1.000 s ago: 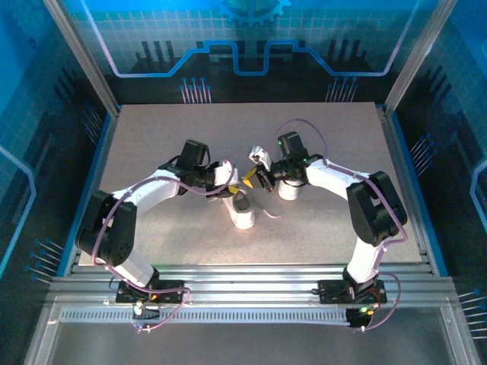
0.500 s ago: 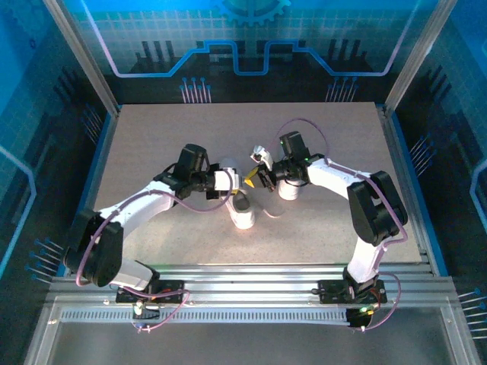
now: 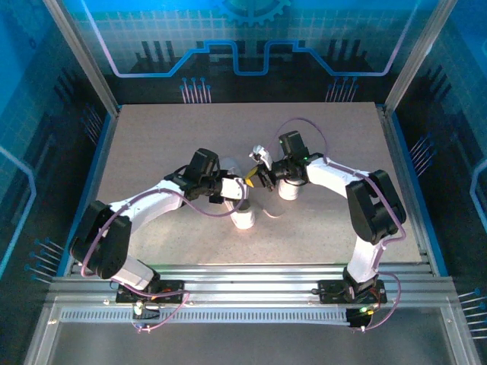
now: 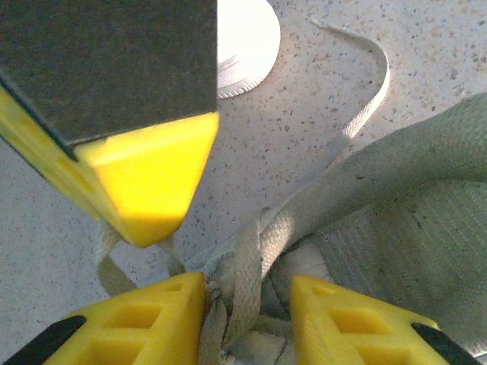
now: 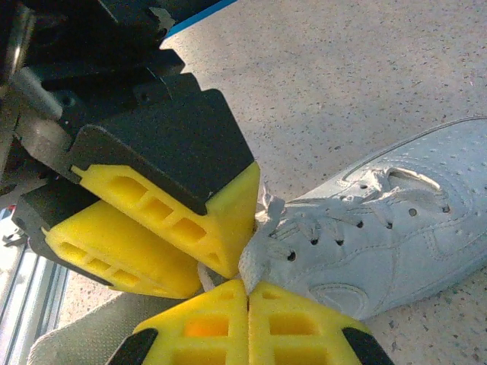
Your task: Tie the shoes
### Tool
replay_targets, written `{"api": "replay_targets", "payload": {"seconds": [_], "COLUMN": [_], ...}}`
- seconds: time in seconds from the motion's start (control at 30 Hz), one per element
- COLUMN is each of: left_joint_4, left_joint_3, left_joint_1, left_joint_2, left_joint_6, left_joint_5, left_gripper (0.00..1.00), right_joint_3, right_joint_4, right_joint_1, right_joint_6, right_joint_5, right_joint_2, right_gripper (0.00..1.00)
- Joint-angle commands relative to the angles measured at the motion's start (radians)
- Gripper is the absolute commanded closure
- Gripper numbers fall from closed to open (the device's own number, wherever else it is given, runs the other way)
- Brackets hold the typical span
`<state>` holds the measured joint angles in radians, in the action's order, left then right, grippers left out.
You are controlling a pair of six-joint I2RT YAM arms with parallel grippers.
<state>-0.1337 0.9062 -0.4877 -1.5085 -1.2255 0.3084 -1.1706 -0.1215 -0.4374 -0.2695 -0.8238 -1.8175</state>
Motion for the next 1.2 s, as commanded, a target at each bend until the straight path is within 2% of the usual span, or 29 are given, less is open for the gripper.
{"api": "replay_targets", "payload": {"seconds": [0.0,0.07,0.2,0.5,0.67,0.93,1.17], "left_joint_4": [-0.049,-0.047,-0.015,0.096,0.141,0.154,0.124], "left_joint_3": [0.023,0.025,0.027,0.004,-0.009,-0.016,-0.01], "left_joint_1": [-0.025,-0.026,-0.021,0.018,0.033,0.072,0.064], "left_joint_2": [-0.013,-0.014,0.0,0.049,0.061,0.068,0.056], "left_joint_6": [-0.063,-0.052,0.026,0.27,0.355,0.432,0.431], "left_joint_5": [-0.052,-0.061,-0.053,0.011,0.018,-0.003,0.005], "left_gripper": [0.68,0.77,1.0,1.0,1.0,1.0,1.0], "right_joint_3": [-0.027,-0.028,-0.025,0.003,0.005,0.009,0.006], "right_joint_4": [-0.024,-0.025,-0.025,-0.005,-0.007,-0.001,0.002], "right_joint_1": [0.008,0.008,0.009,0.008,0.007,0.005,-0.006], "right_joint_6": [-0.014,-0.015,-0.016,-0.017,-0.022,-0.02,-0.02], "right_joint_5": [-0.034,-0.035,-0.036,-0.022,-0.018,-0.012,-0.005], "right_joint_2": [-0.018,-0.018,-0.017,0.023,0.028,0.036,0.04], "right_gripper": [1.0,1.0,1.0,1.0,1.0,1.0,1.0]}}
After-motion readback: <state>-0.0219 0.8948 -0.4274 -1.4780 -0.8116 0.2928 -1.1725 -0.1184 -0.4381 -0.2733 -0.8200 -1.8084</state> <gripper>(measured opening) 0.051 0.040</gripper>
